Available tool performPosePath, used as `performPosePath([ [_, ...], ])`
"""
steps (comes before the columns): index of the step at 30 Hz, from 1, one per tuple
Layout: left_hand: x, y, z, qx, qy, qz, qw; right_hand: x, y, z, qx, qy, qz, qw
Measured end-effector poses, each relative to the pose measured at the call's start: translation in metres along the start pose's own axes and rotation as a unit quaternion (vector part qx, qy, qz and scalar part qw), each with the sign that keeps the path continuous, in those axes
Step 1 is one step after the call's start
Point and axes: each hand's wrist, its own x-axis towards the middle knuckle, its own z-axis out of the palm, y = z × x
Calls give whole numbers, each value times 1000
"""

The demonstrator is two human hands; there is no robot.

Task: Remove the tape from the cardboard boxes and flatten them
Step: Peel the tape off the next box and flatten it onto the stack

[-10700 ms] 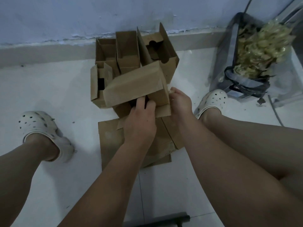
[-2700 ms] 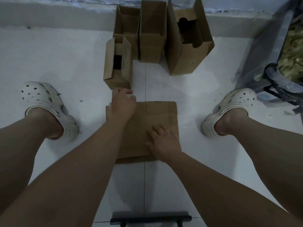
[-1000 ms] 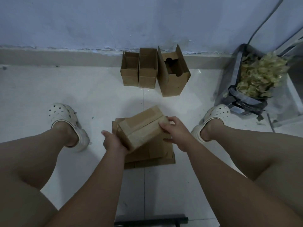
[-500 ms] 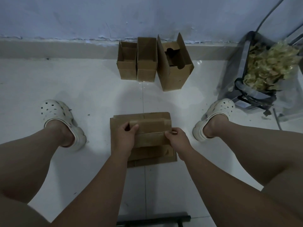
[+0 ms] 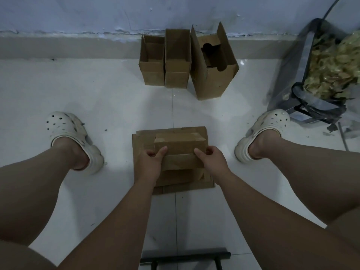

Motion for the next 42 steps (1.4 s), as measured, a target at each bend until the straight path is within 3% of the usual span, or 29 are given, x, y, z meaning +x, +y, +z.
performPosePath([
  [6, 5, -1, 2, -17, 6, -3, 1000, 4, 0, 0, -11, 23, -9, 1000],
  [15, 1, 1, -2, -10, -1, 0, 1000, 0, 1, 0, 12, -13, 10, 1000],
  [21, -1, 11, -3, 46, 24, 53, 997, -4, -1, 8, -24, -26, -85, 996],
  [26, 0, 19, -6, 35, 26, 30, 999, -5, -2, 17, -115, 16, -159, 980],
  [31, -4, 27, -6, -42, -16, 50, 998, -5, -9, 14, -55, 37, -155, 986],
  [35, -7, 46, -4, -188, -50, -73, 978, -12, -16, 15, -86, 89, -250, 960],
  [38, -7, 53, -8, -242, -68, -122, 960, -18, -19, 18, -107, 121, -305, 939],
  [40, -7, 54, -13, -264, -74, -121, 954, -21, -22, 20, -55, 118, -281, 951],
  [42, -4, 53, -16, -255, -75, -90, 960, -19, -25, 20, 35, 110, -191, 975],
])
